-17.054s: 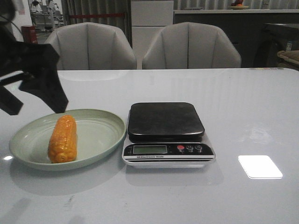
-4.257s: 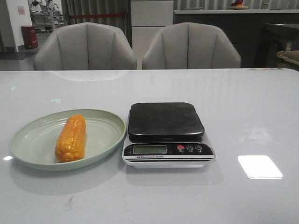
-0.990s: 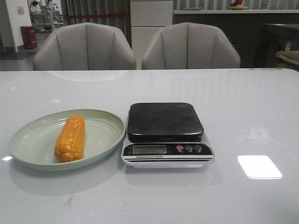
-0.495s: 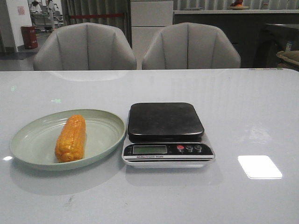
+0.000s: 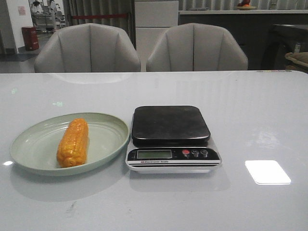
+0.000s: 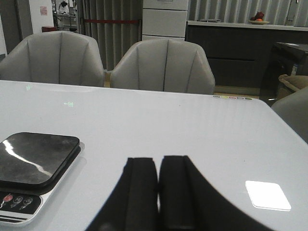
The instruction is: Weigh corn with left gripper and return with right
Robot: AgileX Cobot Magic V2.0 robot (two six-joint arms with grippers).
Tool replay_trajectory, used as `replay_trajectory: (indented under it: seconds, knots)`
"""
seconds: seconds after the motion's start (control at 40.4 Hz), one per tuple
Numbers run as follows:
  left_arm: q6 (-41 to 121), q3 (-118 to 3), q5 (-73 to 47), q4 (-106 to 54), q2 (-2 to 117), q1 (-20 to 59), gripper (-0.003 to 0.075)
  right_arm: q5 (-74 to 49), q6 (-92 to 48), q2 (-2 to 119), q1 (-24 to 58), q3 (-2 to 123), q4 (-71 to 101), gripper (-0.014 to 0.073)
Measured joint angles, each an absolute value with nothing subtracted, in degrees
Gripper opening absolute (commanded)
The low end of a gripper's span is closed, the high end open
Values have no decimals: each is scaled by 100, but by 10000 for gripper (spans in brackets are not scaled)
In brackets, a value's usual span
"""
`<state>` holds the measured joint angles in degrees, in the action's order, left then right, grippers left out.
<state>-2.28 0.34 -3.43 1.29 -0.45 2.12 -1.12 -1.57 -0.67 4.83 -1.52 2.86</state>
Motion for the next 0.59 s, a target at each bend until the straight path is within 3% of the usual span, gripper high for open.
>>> replay_trajectory:
  seconds: [0.594]
  knots:
    - [-228, 34, -343, 129, -45, 212, 121, -122, -111, -67, 483, -152, 282, 178]
